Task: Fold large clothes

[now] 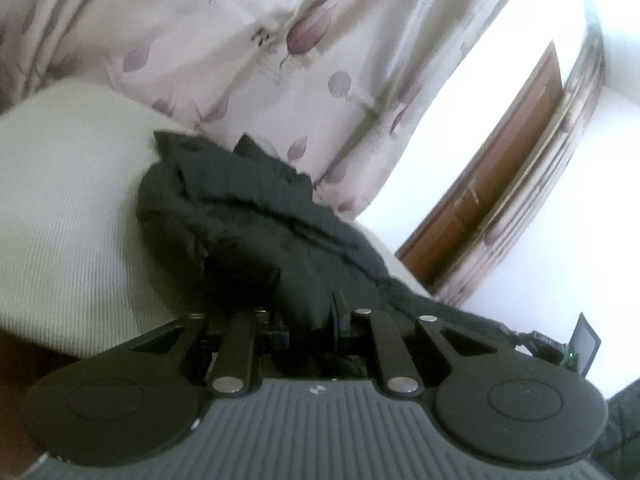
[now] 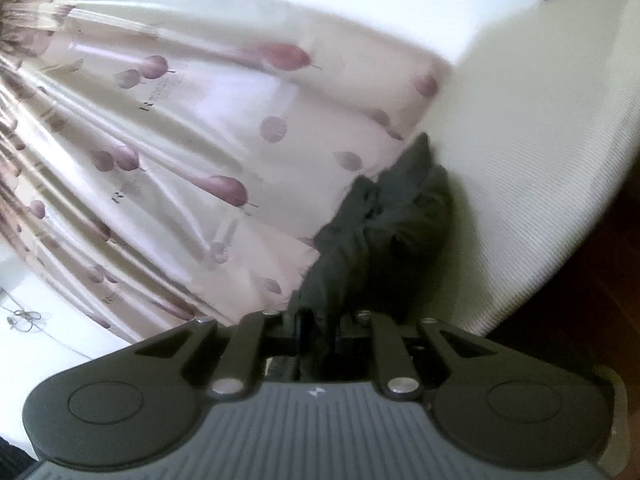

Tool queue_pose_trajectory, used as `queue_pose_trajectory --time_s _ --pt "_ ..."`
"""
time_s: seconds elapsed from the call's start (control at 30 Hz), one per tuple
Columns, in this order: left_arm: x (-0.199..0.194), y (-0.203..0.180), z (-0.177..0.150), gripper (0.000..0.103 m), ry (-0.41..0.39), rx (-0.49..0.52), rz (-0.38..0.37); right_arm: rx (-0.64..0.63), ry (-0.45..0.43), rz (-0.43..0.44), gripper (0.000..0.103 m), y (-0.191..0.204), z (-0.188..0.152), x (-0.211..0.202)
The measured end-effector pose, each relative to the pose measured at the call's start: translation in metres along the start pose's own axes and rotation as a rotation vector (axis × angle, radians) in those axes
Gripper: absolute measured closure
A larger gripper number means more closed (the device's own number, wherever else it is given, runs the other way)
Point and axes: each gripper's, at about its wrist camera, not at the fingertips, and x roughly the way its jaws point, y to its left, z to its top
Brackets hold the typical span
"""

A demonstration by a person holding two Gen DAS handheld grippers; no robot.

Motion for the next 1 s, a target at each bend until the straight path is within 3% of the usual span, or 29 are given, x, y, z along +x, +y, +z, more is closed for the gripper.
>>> queue_pose_trajectory --time_s 0.2,0.3,0.47,0.77,0.9,0.93,1.0 --pt "-0.007 -0.004 0.025 0.087 -0.119 -0.049 0.015 -0.012 -0.004 0.042 0.089 0.011 0.017 0.014" --pt "-0.004 -0.010 0.040 0.087 -0.141 -0.033 0.042 -0.026 -0.012 0.059 0.089 0.018 0.029 0.023" --pt "0.006 -0.015 0.048 0.087 -0.099 -0.004 0.058 -0.052 -0.010 0.076 0.089 0.026 0.043 0.037" --pt "0.008 0.003 0.030 0.083 0.011 -0.041 0.054 -0.020 -0.002 0.063 0.089 0.017 0.037 0.039" --pt "0.010 0.014 0.016 0.032 0.065 -0.107 0.048 -0.024 0.000 0.059 0.089 0.019 0.035 0.037" --pt "0.010 0.017 0.012 0.024 0.075 -0.119 0.055 -0.026 0.001 0.059 0.089 0.019 0.035 0.036" --pt "0.014 0.023 0.004 0.022 0.106 -0.136 0.073 -0.023 0.000 0.059 0.089 0.020 0.035 0.036"
